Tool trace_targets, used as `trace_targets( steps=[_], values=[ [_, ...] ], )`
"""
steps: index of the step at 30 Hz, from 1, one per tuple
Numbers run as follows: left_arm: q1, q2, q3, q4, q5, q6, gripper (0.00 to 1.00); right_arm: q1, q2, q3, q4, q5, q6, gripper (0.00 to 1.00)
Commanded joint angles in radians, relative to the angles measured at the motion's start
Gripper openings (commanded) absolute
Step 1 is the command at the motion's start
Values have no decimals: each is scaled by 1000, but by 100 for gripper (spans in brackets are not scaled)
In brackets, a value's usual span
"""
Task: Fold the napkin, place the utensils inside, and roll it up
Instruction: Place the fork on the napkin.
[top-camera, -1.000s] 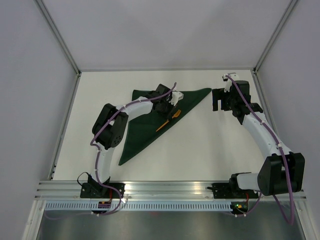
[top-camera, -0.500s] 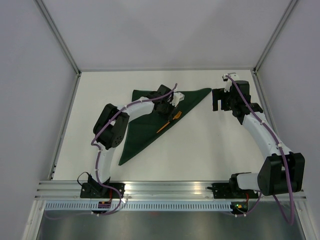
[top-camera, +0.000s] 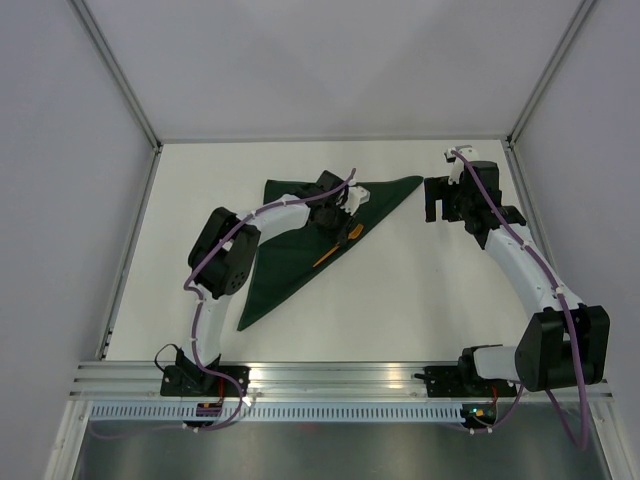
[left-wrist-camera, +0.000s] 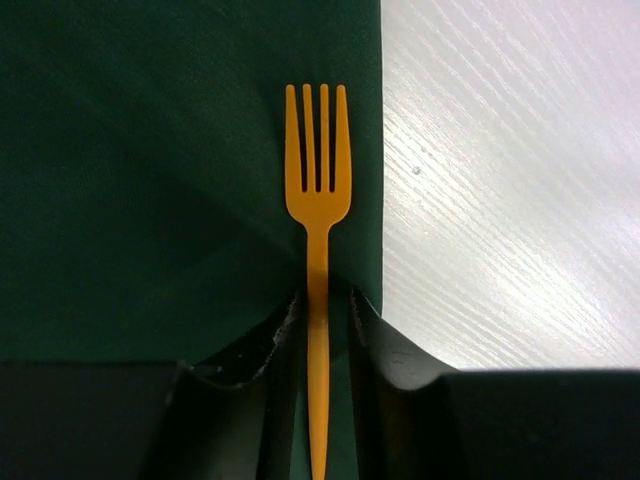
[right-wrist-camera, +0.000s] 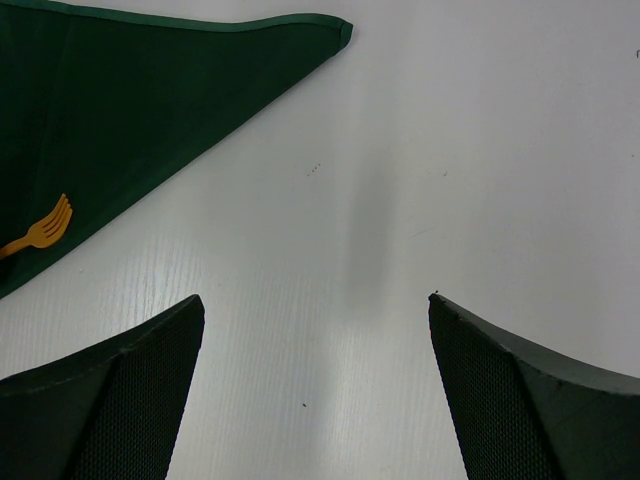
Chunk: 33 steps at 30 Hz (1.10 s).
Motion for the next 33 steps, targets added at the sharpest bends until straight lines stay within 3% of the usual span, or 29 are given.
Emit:
trace_targets(
  steps=[1, 20, 25, 28, 33],
  values=[
    [-10, -10, 31, -13, -24, -27, 31, -2, 2, -4, -3, 25, -8, 98],
    [-12, -146, 31, -13, -24, -36, 45, -2, -12, -4, -3, 13, -10, 98],
    [-6, -339, -6, -4, -140, -119, 53, 8, -29, 6, -6, -58, 5, 98],
    [17, -532, -44, -40, -269, -214, 56, 86, -50, 32, -11, -80, 7, 94],
    [47, -870, -130, -158, -507, -383, 59, 447, 3, 67, 3, 80, -21, 91]
  ],
)
